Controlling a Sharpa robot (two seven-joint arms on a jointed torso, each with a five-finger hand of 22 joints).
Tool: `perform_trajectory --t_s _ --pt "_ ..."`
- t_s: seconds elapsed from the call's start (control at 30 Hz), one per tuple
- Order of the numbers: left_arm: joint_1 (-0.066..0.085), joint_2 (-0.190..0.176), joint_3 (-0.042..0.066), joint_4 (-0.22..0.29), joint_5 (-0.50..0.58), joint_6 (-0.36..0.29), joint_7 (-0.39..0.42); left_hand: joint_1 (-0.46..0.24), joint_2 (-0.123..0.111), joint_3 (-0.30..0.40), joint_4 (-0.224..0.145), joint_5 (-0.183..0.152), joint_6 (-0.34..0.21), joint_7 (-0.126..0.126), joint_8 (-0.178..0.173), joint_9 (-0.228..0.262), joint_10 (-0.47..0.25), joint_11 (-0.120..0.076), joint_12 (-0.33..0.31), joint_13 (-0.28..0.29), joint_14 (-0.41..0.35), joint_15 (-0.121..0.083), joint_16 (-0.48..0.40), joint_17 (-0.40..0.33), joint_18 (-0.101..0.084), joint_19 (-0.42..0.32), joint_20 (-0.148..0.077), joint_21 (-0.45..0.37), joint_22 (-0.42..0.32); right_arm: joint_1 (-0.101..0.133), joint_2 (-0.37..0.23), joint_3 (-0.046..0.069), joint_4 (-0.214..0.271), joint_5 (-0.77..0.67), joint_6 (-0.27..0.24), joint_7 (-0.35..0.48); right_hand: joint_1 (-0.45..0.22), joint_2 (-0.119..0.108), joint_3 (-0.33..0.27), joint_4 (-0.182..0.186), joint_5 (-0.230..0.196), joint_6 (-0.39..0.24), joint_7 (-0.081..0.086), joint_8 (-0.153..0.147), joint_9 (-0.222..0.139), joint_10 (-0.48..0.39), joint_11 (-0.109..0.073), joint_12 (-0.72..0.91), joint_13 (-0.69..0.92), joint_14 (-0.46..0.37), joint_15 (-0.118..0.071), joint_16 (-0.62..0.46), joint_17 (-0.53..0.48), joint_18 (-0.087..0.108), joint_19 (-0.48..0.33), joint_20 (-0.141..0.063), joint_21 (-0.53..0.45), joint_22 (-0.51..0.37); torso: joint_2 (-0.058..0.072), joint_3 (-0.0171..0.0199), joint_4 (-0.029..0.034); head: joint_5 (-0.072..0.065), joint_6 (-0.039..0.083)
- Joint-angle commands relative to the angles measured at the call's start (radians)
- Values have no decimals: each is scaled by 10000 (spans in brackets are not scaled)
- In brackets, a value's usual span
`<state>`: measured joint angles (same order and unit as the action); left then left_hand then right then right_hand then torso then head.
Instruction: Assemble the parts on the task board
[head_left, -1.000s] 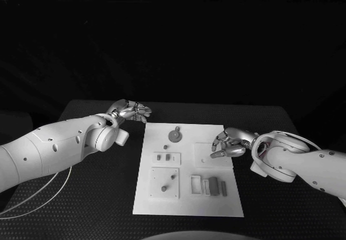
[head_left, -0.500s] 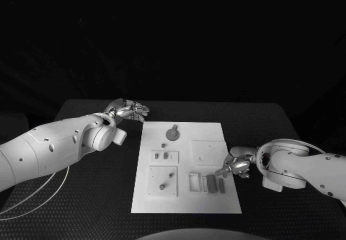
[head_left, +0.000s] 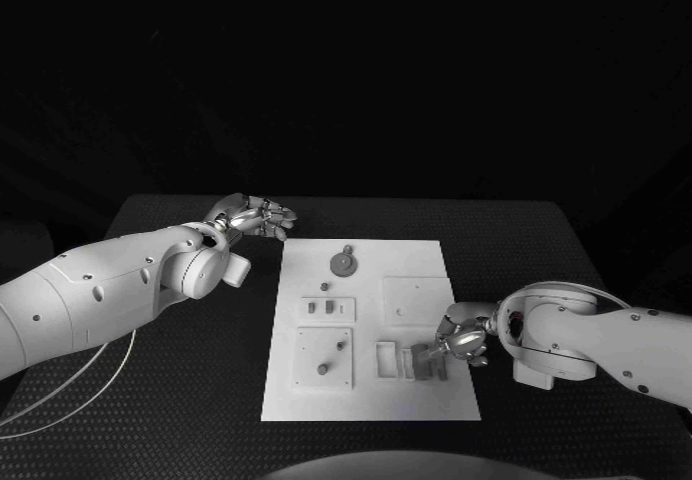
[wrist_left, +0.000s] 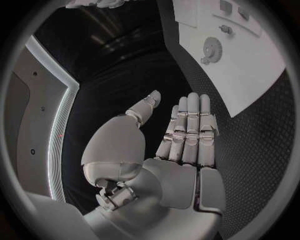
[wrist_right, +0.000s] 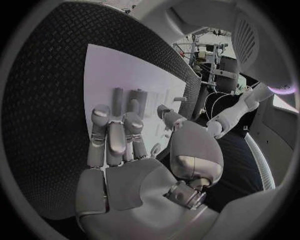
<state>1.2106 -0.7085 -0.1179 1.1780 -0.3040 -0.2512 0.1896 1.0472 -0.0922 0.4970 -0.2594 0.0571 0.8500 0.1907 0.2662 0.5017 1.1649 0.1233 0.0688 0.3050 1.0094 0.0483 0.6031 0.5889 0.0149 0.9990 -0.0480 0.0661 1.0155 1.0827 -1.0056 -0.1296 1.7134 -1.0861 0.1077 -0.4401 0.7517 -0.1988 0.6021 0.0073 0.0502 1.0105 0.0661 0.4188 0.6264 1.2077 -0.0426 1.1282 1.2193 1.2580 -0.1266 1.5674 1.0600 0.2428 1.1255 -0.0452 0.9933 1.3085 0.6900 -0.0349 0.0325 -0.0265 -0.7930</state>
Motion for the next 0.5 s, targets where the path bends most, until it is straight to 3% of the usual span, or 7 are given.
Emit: perform_trajectory --t_s 0.03,0.23,0.5 --pt "12 20 3 23 55 172 39 -107 -14 -57 11 -42 -79 -14 37 -14 -47 -5 9 -15 33 61 -65 15 -62 -70 36 29 -18 -96 140 -10 -121 -252 -234 -83 -103 -47 70 -1 6 -105 62 -132 -3 -173 41 -110 -54 54 -140 11 -77 190 -113 -125 38 178 -3 -6 22 -18 -24" --pt "12 5 -1 31 56 177 26 -118 -13 -60 21 -42 -82 -13 38 -16 -50 -3 7 -16 31 63 -75 25 -62 -73 37 29 -20 -311 359 -16 -342 -388 -277 -190 -131 -96 161 -99 6 -534 250 -551 -163 -400 219 -323 -184 -160 18 -30 -296 190 -220 -98 32 175 -4 -4 25 -15 -74" --pt "12 -22 -5 44 56 174 17 -123 -14 -62 27 -41 -84 -13 38 -17 -52 -3 7 -17 31 63 -82 33 -62 -76 37 29 -22 -403 466 -23 -492 -324 -392 -210 -153 -76 200 -158 6 -631 331 -704 -236 -476 301 -365 -198 -310 104 -54 -452 190 -282 -62 27 171 -3 1 6 9 -95"
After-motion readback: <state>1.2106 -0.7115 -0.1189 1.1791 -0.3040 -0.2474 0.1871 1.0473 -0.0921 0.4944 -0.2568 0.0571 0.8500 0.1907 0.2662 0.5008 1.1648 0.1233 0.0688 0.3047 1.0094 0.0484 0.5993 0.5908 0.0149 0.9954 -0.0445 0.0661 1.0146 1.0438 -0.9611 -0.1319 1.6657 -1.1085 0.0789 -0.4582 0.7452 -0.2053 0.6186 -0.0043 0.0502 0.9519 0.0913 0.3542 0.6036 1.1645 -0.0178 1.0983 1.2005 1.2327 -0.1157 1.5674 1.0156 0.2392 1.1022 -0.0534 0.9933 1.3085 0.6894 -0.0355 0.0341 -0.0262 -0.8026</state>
